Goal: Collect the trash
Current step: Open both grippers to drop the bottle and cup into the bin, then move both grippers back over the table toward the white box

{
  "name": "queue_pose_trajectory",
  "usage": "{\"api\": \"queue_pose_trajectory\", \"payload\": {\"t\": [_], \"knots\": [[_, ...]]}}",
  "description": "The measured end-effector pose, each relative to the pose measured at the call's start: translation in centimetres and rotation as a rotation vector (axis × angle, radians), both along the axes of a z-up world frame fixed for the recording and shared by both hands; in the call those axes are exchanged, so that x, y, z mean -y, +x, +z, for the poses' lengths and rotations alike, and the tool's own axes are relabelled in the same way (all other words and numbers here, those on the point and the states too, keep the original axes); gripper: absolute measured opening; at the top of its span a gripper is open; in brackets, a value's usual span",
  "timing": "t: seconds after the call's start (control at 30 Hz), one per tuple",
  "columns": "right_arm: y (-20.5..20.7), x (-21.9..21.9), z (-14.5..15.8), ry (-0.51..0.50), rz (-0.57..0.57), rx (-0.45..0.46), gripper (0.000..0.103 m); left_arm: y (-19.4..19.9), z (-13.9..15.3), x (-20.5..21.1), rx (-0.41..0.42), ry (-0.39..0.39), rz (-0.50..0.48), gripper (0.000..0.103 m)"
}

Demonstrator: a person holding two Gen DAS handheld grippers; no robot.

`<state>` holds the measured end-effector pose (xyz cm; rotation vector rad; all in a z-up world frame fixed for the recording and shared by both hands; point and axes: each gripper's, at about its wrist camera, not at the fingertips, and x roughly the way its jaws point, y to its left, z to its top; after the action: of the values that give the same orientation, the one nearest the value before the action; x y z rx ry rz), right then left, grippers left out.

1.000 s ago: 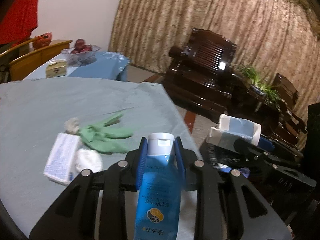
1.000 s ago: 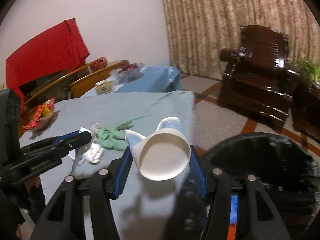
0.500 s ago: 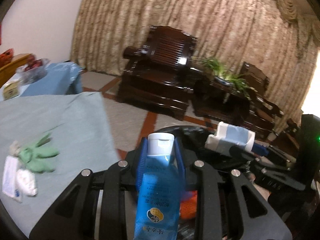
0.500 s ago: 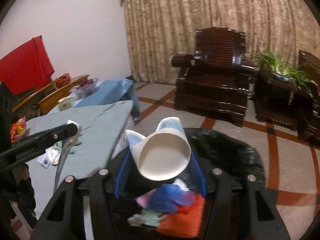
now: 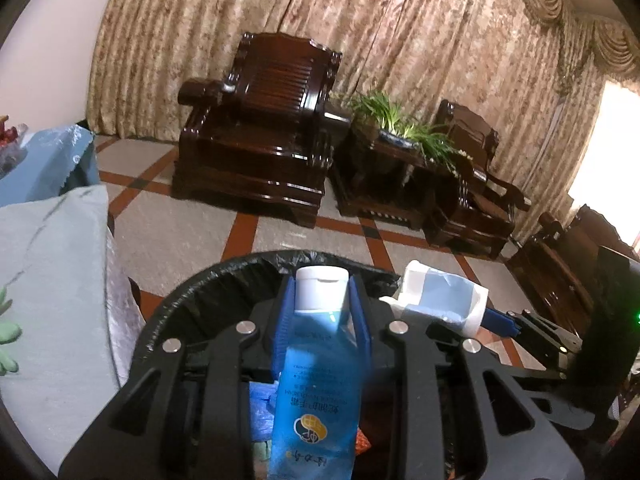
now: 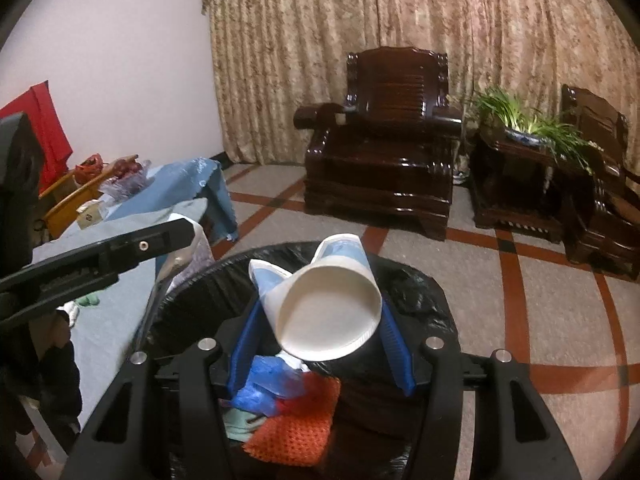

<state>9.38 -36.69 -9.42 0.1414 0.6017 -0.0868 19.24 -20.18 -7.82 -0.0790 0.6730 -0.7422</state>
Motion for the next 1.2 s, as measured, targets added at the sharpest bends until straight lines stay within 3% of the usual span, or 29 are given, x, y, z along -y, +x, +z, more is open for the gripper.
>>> {"api": "queue_pose_trajectory", "payload": {"t": [0.1, 0.17, 0.2, 0.27, 0.4, 0.53, 0.77, 1.2], "knots": [[0.2, 0.4, -1.0, -0.003, 0.0, -0.028, 0.059, 0.6, -1.2, 0.1, -0.027, 0.023, -0.007, 0.029], [0.2, 0.6, -1.5, -0.003, -0.007, -0.043, 0.061, 0.9, -1.8, -0.1, -0.062, 0.023, -0.012, 0.042], [0.0, 0.7, -1.7, -0.001, -0.015, -0.048, 0.066, 1.1, -2.1, -0.5, -0.072, 0.021, -0.002, 0.05], [-0.2, 0.7, -1.8, -0.003, -0.027, -0.044, 0.075, 1.3, -2.3, -1.3, -0.074, 0.026, 0.011, 0.053], [-0.7, 0.3, -1.4, -0.015, -0.05, -0.021, 0.096, 1.1, -1.9, -3.3, -0.052, 0.044, 0.051, 0.07], [-0.8, -0.5, -0.9, 0.001, -0.044, -0.009, 0.097, 0.4, -1.1, -6.0, -0.011, 0.067, 0.12, 0.084], [-0.5, -2.7, 0.0, 0.031, 0.0, 0.011, 0.097, -0.9, 0.5, -10.3, 0.026, 0.099, 0.211, 0.089], [1.9, -12.5, 1.7, 0.03, 0.158, 0.057, 0.097, -4.0, 1.9, -22.0, 0.092, 0.18, 0.412, 0.089]]}}
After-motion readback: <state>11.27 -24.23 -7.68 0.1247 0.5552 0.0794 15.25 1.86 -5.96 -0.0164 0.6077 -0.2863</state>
